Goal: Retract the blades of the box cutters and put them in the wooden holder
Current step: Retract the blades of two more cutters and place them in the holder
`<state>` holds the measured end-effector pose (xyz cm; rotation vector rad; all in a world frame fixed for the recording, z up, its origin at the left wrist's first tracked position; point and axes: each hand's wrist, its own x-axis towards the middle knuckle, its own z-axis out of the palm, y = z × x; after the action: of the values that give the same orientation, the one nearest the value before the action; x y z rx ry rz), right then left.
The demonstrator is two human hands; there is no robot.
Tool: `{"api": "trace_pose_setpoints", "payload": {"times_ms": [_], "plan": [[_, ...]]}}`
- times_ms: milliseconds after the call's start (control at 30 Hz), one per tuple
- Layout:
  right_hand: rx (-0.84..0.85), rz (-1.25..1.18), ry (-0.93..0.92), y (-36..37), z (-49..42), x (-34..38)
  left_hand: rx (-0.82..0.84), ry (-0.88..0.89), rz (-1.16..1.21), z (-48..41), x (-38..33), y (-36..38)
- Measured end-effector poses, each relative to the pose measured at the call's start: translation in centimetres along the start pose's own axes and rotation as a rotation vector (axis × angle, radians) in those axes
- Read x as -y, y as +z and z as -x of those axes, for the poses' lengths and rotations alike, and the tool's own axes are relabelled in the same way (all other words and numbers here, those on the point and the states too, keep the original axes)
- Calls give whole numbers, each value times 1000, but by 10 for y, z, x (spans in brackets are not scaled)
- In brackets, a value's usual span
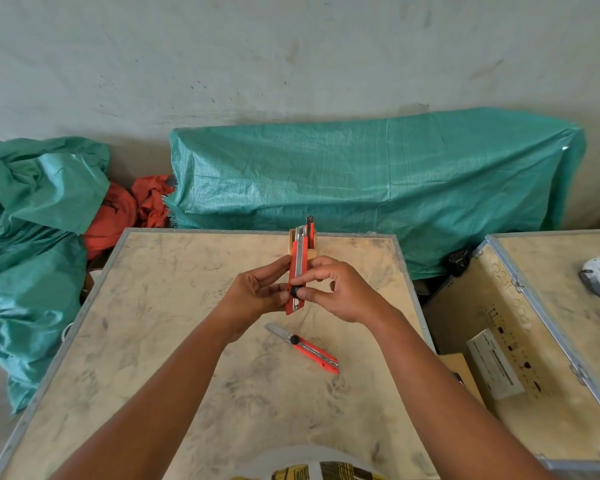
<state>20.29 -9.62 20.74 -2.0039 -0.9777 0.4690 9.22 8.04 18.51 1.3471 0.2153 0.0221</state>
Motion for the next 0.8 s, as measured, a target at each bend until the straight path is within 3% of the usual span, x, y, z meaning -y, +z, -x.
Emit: {"api": "trace_pose_setpoints", "payload": {"times_ms": [267,533,800], "plan": [[-79,1,-6,2,1,1,10,-2,1,-3,-3,3],[-28,-25,-5,-5,2,0,12,-15,46,-3,-3,3],[-141,-36,-29,3,1,0,-10,-14,26,-6,-4,4]]}}
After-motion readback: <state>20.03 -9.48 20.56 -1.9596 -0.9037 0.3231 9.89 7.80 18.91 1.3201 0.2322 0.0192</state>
